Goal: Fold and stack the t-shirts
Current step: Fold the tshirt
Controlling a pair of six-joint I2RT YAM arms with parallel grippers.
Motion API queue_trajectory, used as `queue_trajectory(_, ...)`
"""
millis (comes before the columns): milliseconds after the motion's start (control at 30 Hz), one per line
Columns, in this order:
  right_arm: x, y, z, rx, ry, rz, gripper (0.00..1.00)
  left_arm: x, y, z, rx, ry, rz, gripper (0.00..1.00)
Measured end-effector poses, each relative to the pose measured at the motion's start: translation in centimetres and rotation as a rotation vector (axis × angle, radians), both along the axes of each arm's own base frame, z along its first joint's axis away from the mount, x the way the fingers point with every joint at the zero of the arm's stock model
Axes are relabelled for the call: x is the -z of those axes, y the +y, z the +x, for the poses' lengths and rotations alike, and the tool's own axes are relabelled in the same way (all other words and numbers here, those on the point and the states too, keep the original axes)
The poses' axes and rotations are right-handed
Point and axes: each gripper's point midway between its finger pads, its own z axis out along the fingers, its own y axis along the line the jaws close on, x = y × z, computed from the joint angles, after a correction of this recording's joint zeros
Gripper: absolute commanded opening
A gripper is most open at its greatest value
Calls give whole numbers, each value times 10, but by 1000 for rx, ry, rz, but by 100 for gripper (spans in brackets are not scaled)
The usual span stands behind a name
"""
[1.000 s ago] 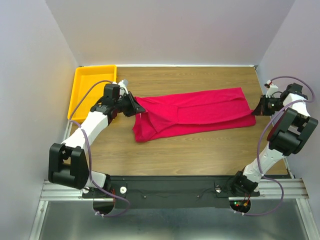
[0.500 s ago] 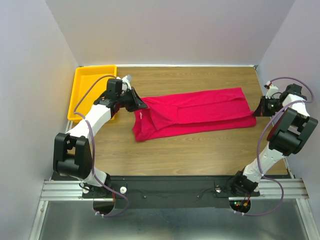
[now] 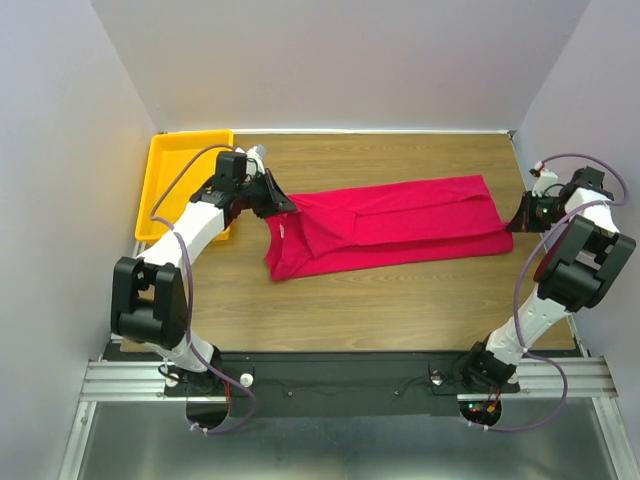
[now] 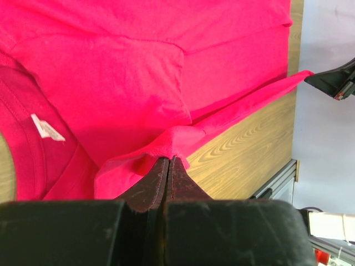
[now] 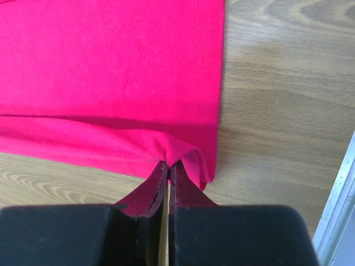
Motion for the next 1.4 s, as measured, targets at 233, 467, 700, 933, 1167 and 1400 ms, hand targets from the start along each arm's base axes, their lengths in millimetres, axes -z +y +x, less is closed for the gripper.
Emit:
queue_trajectory(233,1,-2,2,9,0,-2,1,6,-3,12,4,10,1,0)
queue_trajectory(467,13,-4,2,17,22,3,1,10,-7,18,17,22,-4,0)
queue_trajectory(700,18,-5,4,21,28,8,0,19,-7,19,20,37,5,0)
queue_trajectory(933,20,-4,4,27,32,14,1,24,-5,21,12,38,21,0)
queue_trajectory(1167,29,-4,5,36,53,33,1,31,-3,23,8,45,38,0)
queue_trajectory(1400,33,-4,7,43,60,45,1,31,-2,25,5,35,49,0)
